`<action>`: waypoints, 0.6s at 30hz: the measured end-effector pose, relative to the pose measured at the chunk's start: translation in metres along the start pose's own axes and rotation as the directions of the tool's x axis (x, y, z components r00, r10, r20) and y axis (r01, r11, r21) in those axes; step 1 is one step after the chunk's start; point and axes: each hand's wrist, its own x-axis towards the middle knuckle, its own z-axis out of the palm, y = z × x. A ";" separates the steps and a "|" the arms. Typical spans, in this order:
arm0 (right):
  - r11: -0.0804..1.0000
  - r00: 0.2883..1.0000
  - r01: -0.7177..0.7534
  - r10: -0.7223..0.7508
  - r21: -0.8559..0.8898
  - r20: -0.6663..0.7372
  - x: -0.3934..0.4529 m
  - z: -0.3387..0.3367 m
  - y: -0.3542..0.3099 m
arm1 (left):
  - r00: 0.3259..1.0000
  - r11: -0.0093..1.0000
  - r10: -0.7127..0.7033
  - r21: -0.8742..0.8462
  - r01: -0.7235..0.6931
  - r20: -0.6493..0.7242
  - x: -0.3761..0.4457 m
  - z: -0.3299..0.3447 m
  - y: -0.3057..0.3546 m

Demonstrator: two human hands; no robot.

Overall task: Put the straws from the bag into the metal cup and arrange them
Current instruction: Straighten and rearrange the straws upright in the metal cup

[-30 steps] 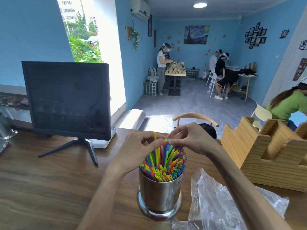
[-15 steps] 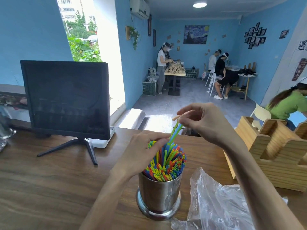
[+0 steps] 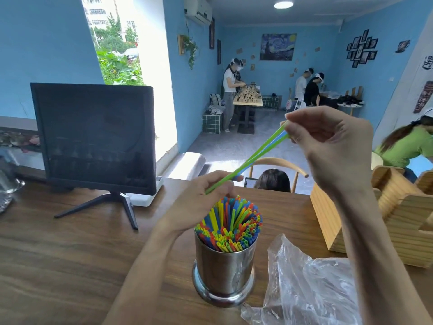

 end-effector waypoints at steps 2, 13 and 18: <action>0.996 0.998 -0.055 0.058 0.070 -0.033 -0.004 0.003 0.010 | 0.994 0.979 -0.040 -0.204 0.018 -0.104 -0.002 -0.007 0.002; 0.873 0.870 -0.458 0.403 0.164 0.283 -0.067 0.044 0.044 | 0.859 0.752 -0.158 -0.623 -0.215 -0.487 -0.006 -0.018 0.012; 0.925 0.730 -0.380 0.299 0.002 0.615 -0.091 0.050 0.031 | 0.861 0.863 -0.055 -0.458 -0.214 -0.505 -0.005 -0.019 0.026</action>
